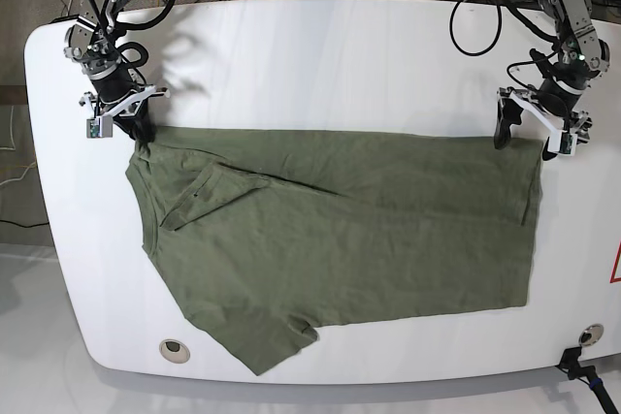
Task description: Fold the T-shirt properly
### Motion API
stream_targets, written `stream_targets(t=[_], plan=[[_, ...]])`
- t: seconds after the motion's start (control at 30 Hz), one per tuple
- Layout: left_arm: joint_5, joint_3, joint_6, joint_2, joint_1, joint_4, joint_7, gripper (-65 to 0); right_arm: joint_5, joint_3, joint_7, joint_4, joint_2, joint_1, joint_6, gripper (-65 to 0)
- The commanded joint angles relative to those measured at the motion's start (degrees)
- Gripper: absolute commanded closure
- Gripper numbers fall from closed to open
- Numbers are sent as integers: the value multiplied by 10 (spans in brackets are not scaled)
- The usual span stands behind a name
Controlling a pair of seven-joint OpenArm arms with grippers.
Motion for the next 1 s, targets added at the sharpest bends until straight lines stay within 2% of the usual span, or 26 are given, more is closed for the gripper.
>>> stream_targets(t=[0.0,0.27,0.5,0.9,0.93,0.97], plan=[[-12,-3,-1,-9,-9,-2,-19,-564,2,3,4,7,7,3,2,0],[-11,-28,-1,-13,-45,-60,-19,-564,2,3,4,6,6,3,2,0],[-9,-28,-1,-22,-45,-68,-19,-564,2,-21,4,6,6,3,2,0],[-9,-23,-1,-30,-89,-162,-19,-563,2,-24,4,6,5,3,2,0],[-9,-23,-1,-29,-89,-164,-19,-553,2,-24,4,6,5,3,2,0],[-8,-23,-1,-28,-89,-164,-19,-517,3,-24,4,6,5,3,2,0]])
